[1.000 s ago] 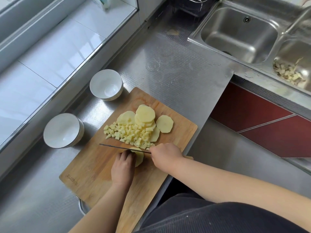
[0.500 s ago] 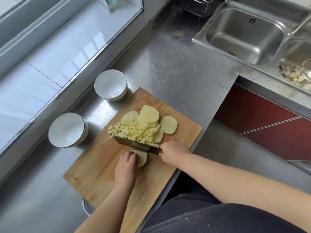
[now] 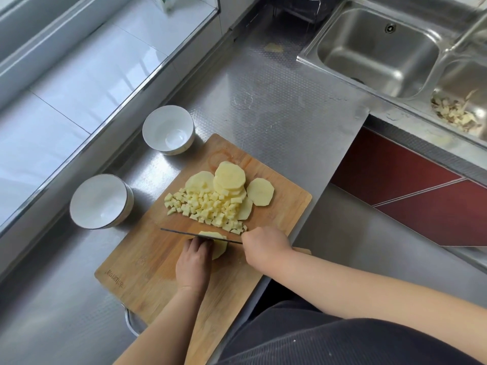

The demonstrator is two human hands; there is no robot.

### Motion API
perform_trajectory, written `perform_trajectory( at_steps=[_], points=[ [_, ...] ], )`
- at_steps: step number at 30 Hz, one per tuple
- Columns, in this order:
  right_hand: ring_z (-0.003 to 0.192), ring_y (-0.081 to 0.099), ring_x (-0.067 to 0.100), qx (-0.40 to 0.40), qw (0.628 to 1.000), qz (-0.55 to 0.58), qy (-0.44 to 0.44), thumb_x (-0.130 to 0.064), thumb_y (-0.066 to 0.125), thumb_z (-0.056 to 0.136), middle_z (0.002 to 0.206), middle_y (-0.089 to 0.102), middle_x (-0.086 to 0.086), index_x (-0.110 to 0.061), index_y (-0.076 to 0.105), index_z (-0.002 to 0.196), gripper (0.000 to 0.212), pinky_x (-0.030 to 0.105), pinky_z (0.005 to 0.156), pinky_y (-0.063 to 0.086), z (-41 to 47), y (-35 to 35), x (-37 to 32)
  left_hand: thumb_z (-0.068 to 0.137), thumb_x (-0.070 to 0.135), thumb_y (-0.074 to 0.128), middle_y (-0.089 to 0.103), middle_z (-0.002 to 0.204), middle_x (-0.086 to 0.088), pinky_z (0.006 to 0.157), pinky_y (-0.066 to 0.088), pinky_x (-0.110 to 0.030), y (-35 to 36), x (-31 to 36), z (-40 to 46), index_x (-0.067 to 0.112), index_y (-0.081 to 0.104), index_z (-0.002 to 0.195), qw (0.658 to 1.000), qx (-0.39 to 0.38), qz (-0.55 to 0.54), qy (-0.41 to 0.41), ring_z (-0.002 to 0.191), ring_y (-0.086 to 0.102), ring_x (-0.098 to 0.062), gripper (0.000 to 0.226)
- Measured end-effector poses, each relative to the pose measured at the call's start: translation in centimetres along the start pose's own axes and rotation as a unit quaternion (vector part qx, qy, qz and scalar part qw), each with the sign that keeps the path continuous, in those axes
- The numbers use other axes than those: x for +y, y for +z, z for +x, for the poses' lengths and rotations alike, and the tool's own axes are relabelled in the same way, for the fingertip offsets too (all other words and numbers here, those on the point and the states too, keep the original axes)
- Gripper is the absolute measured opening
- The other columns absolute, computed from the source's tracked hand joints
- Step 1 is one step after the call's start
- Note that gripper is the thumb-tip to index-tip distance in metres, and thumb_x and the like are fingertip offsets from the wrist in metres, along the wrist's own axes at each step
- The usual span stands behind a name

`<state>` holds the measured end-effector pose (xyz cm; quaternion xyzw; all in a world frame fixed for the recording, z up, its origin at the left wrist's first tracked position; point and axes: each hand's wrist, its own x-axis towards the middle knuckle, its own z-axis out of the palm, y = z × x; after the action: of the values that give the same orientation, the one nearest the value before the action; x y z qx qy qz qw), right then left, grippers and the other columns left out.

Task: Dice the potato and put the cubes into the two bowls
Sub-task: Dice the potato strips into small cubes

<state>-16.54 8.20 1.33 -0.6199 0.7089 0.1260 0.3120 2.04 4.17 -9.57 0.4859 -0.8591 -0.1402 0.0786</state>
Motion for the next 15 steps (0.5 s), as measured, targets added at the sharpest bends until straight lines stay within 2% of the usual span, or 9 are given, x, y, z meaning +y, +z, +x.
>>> perform_trajectory(
  at_steps=[4,9,15],
  points=[
    [0.079,0.056,0.027,-0.009,1.000,-0.009,0.013,0.001,0.044,0.092,0.099,0.064,0.010,-0.009,0.062,0.104,0.023,0.032,0.060,0.040,0.5,0.5,-0.2,0.058,-0.006,0.086,0.069,0.091,-0.014,0.045,0.048,-0.034,0.0,0.0,0.0,0.001,0.073,0.085,1.000,0.005,0.002,0.005,0.077,0.061,-0.036,0.030],
    [0.091,0.062,0.029,-0.010,1.000,-0.006,0.021,0.001,0.045,0.093,0.103,0.064,0.011,-0.009,0.062,0.107,0.025,0.032,0.061,0.041,1.5,1.8,0.0,0.058,-0.008,0.085,0.066,0.086,-0.014,0.042,0.046,-0.034,0.1,-0.3,0.2,0.001,0.070,0.078,1.000,0.000,0.009,0.017,0.074,0.060,-0.035,0.027],
    [0.087,0.061,0.029,-0.021,0.996,0.065,0.049,-0.024,0.047,0.100,0.102,0.065,0.008,-0.010,0.062,0.107,0.022,0.030,0.061,0.041,2.4,2.2,1.6,0.066,-0.002,0.083,0.058,0.080,-0.011,0.045,0.042,-0.033,-0.1,-0.4,0.0,0.005,0.064,0.080,1.000,-0.002,-0.005,0.007,0.069,0.055,-0.030,0.025]
  ],
)
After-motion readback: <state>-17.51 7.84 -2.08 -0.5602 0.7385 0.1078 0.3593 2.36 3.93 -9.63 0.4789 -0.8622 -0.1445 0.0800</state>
